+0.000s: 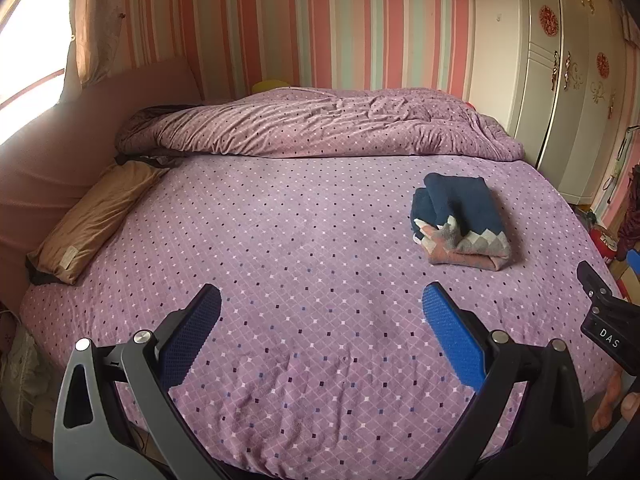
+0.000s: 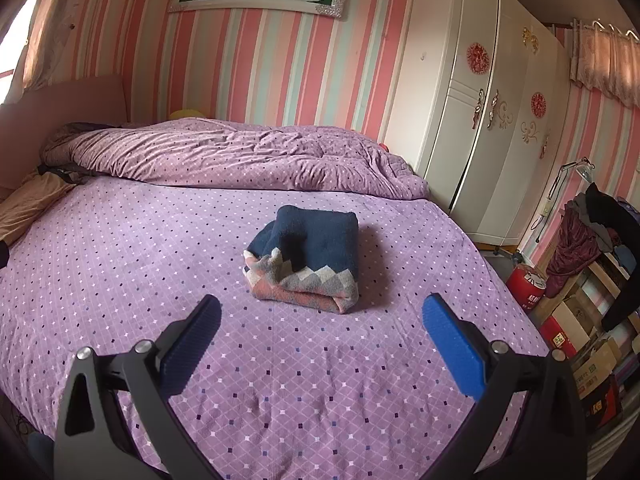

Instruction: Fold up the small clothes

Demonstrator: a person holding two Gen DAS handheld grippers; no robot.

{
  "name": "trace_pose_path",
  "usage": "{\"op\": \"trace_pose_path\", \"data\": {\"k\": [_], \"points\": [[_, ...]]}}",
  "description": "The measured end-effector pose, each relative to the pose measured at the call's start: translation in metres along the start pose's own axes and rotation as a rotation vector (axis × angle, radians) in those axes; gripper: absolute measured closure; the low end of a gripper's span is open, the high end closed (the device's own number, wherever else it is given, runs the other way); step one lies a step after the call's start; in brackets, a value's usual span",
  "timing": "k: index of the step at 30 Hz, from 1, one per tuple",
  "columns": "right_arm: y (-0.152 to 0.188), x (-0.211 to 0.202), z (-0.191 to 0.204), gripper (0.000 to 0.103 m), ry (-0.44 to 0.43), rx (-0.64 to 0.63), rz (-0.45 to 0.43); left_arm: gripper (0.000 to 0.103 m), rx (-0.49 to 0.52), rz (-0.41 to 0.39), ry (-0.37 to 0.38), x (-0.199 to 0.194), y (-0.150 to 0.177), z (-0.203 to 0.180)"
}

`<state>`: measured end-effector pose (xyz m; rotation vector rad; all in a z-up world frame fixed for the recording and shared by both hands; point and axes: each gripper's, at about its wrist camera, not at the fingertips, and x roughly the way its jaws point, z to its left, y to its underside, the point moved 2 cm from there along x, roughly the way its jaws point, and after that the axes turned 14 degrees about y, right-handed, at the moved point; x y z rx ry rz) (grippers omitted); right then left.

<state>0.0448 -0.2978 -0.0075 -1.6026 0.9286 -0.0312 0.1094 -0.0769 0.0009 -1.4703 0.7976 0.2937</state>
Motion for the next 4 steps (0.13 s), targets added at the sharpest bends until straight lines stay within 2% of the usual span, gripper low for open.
{"op": "trace_pose_path", "data": {"k": [4], "points": [[-0.0001, -0.0005, -0.0007, 0.002, 0.001, 0.002, -0.001, 0.003, -0.016, 0.004, 0.003, -0.0003, 0.0003, 0.0029]]}}
